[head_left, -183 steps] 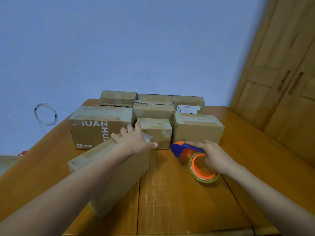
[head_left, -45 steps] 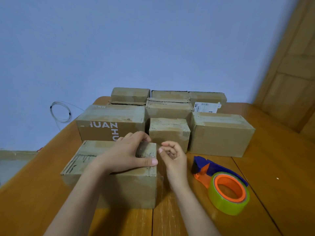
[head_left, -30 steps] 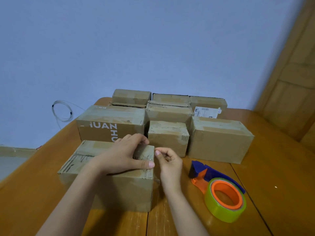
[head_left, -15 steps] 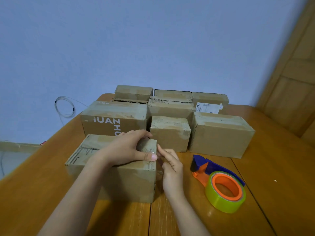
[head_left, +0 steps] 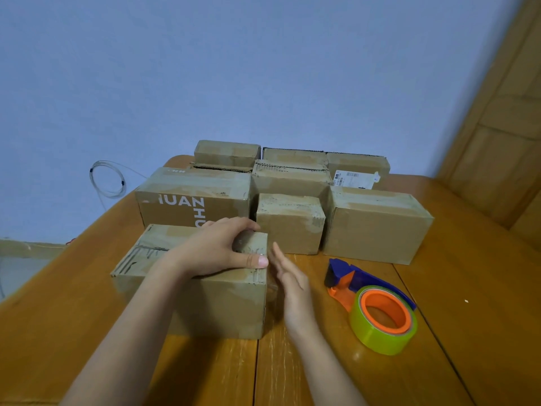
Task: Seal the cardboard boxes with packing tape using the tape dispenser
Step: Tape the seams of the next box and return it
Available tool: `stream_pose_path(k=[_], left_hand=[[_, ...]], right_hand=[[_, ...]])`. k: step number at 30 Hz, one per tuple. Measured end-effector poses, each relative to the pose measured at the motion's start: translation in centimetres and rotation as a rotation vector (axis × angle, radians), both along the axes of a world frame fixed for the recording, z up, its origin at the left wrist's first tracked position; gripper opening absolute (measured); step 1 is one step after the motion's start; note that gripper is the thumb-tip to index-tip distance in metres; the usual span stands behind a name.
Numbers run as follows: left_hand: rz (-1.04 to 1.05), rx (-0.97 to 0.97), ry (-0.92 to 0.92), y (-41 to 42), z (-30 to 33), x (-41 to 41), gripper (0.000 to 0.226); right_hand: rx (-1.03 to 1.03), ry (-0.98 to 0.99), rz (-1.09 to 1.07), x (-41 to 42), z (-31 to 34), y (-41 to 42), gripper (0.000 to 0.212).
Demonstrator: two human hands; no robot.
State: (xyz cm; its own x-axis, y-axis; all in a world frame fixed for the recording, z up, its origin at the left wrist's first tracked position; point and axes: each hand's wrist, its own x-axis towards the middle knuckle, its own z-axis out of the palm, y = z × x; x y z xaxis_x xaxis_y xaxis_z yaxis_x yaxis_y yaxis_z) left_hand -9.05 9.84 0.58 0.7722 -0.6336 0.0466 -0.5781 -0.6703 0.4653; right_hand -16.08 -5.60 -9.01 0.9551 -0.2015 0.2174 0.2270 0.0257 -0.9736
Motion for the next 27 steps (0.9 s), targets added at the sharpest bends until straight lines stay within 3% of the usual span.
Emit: stream_pose_path(k=[7,11,13,15,21,27], left_hand=[[-0.012,0.054,0.0,-0.2,0.4,-0.6,0.085],[-0.048,0.065,0.005,0.0,0.2,-0.1,0.094],[-0.038,0.064,0.011,0.0,0.2,-0.1,0.093],[-0.039,0.062,0.005,0.0,0.2,0.0,0.096],[-0.055,0.063,-0.008,-0.1,-0.1,0.2,0.096],[-0.073,0.034,-0.017,-0.1,0.0,0.1,0.101]], right_hand=[[-0.074,0.023,-0.006,-0.5,-0.9,0.4,0.045],[-0.161,0.016,-0.077,-0.8,-1.2,0.5,0.042],[-0.25,-0.047,-0.159,-0.8,-1.3,0.4,0.031],[-0.303,-0.162,-0.223,-0.5,-1.1,0.3,0.036],[-0.171,-0.2,0.034,0.0,-0.6,0.3,0.053],[-0.113,-0.195,0.024,-0.3,-1.1,0.0,0.067]])
